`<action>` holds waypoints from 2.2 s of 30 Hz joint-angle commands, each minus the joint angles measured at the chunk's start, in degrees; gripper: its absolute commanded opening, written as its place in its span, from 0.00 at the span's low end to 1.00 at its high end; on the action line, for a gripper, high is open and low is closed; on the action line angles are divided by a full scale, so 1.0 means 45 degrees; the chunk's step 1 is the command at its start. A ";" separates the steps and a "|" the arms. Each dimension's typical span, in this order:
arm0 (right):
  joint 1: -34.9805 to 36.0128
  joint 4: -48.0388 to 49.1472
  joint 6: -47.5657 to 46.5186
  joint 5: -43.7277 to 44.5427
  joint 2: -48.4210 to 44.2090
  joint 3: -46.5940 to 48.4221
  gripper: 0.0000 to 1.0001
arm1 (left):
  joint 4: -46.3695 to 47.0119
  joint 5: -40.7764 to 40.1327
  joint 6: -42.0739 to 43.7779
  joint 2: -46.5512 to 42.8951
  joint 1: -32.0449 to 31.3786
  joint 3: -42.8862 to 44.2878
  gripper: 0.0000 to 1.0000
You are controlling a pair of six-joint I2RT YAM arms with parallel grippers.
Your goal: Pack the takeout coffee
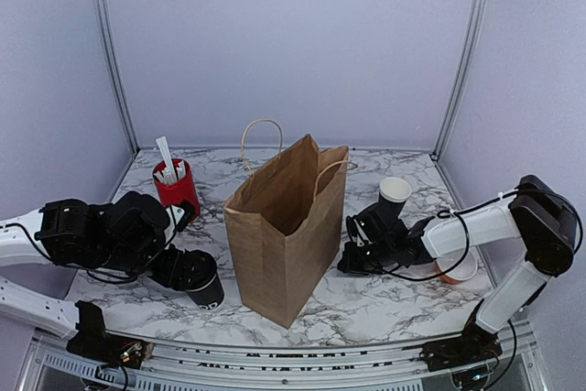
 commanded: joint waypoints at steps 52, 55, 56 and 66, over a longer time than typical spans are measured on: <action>-0.0941 -0.0682 -0.2241 -0.0995 0.3459 0.6614 0.01 | 0.4293 -0.2553 -0.1532 0.4695 -0.3056 0.1403 0.55; -0.0959 -0.0991 -0.2305 -0.0663 0.3078 0.6575 0.01 | 0.4349 -0.2425 -0.1257 0.4878 -0.2756 0.1550 0.55; -0.1002 -0.1083 -0.2326 -0.0512 0.2909 0.6531 0.01 | 0.4380 -0.2264 -0.1112 0.4922 -0.2718 0.1600 0.55; -0.1448 -0.2095 -0.2480 0.0913 -0.0306 0.4807 0.02 | 0.3915 -0.1216 -0.1177 0.5674 -0.3760 0.2361 0.54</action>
